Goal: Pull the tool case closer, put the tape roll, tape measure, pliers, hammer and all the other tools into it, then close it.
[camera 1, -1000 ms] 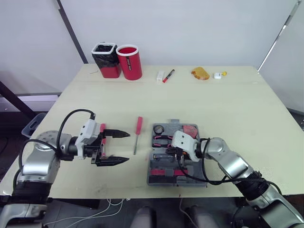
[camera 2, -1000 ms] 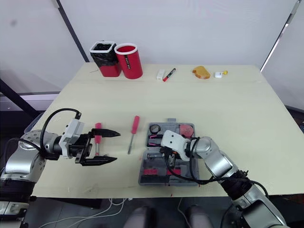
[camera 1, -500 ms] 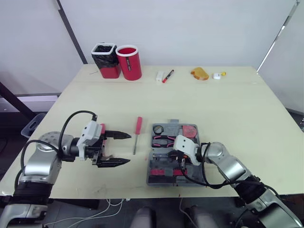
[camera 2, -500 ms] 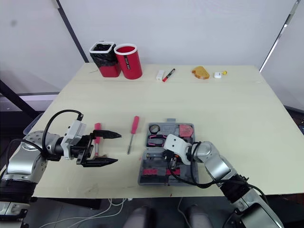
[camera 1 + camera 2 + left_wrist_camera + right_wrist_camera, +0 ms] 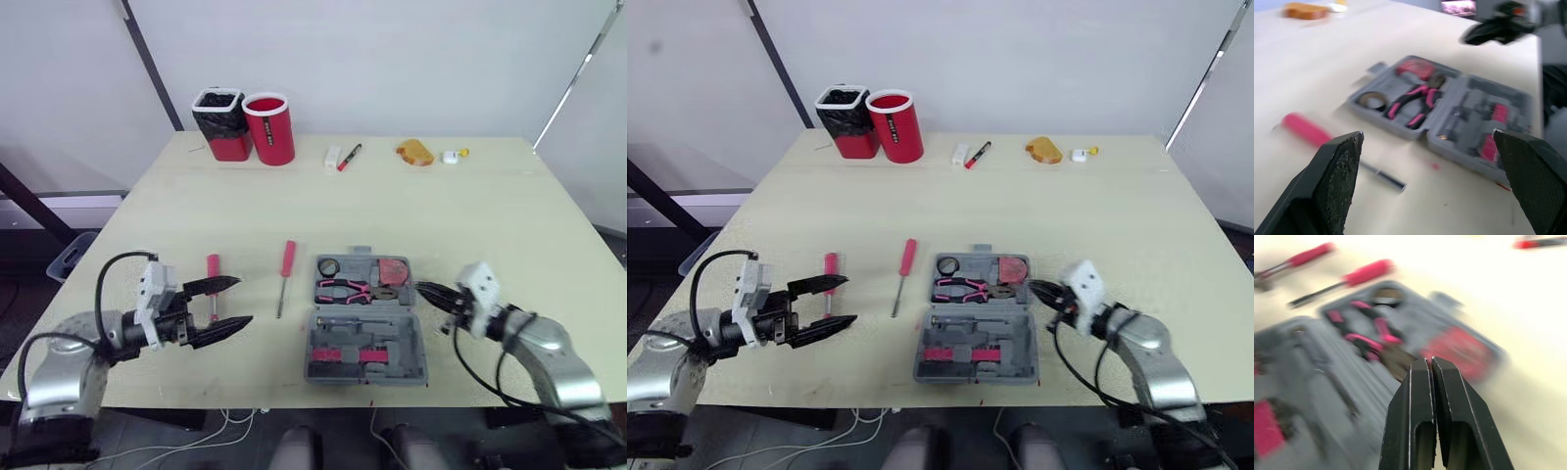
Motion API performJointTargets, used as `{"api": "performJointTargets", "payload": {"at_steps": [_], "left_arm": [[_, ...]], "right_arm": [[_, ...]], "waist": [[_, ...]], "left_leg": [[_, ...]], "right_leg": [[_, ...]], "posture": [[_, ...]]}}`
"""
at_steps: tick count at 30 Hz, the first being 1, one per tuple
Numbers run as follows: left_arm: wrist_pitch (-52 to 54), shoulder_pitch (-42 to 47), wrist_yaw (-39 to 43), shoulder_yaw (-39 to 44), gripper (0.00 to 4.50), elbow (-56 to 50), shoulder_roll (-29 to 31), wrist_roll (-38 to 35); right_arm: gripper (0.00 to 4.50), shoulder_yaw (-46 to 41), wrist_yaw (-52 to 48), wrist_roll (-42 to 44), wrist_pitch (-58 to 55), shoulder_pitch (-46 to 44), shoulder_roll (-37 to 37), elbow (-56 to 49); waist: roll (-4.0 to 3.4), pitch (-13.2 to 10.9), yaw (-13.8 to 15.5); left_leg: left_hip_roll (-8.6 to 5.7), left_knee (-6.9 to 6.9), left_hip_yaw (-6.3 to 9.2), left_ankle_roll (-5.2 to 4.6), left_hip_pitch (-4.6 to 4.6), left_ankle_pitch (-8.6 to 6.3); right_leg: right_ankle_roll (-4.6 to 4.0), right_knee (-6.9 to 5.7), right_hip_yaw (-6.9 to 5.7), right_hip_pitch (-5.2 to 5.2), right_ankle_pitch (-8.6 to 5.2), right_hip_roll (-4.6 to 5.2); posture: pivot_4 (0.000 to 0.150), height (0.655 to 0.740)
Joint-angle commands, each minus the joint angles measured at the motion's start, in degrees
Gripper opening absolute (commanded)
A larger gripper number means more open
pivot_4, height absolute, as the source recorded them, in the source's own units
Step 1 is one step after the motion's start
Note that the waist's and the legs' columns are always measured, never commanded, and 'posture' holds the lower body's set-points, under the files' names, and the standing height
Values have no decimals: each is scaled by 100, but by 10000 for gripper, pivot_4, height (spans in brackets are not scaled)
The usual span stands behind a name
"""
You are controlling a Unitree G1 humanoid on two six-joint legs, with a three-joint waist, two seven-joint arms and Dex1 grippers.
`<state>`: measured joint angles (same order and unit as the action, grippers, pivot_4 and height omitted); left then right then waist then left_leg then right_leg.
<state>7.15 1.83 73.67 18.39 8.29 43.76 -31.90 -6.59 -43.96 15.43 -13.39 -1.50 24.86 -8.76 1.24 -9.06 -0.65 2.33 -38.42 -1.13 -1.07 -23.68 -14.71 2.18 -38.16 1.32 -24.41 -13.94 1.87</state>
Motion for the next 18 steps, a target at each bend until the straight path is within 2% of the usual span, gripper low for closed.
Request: {"api": "performJointTargets", "payload": {"at_steps": [1, 2, 5, 8, 11, 12, 18], "left_arm": [[-166, -246, -392, 469, 45000, 142, -92, -7], [-232, -313, -490, 561, 45000, 209, -146, 14], [-454, -562, -799, 883, 45000, 607, -316, 56], [-713, -823, -965, 1134, 45000, 996, -396, 113], [-932, -1005, -1051, 1330, 45000, 1366, -446, 121], [-995, -1044, -1094, 1390, 45000, 1483, -461, 126], [-1193, -1236, -1237, 1606, 45000, 1922, -515, 104]], "right_arm": [[1086, -753, 36, 405, 426, 492, 77, -123], [1086, -919, 61, 470, 517, 647, 56, -84], [9305, -1524, 153, 792, 788, 1140, -70, 19], [25076, -1961, 174, 882, 1206, 1637, -152, 239], [41370, -2225, 115, 1067, 1446, 2001, -247, 375], [44602, -2296, 88, 1120, 1507, 2120, -266, 430], [44602, -2629, -102, 1332, 1872, 2697, -327, 932]], "waist": [[0, 0, -2], [0, 0, -5], [-1, 0, -14], [0, 1, -12], [2, 2, -10], [2, 2, -10], [9, 15, -2]], "left_leg": [[0, 0, -1, 0, 2, 0], [0, 0, 0, 0, 3, 0], [1, 2, -2, 0, 24, 0], [2, 21, -10, -1, 85, -2], [3, 22, -12, 0, 92, -2], [4, 22, -12, 0, 94, -2], [20, 17, -16, 0, 98, -1]], "right_leg": [[0, -1, 1, 0, 0, 0], [0, -1, 1, 1, 0, -1], [0, -1, 2, 21, 0, -1], [-2, 18, 8, 80, -4, 0], [-18, 18, 8, 85, -15, 3], [-21, 17, 8, 85, -16, 4], [-21, 17, 12, 88, -16, 10]], "posture": [[1500, 7400], [1500, 7400], [1500, 7400], [1500, 7400], [1500, 7400], [1500, 7400], [1500, 7400]]}}
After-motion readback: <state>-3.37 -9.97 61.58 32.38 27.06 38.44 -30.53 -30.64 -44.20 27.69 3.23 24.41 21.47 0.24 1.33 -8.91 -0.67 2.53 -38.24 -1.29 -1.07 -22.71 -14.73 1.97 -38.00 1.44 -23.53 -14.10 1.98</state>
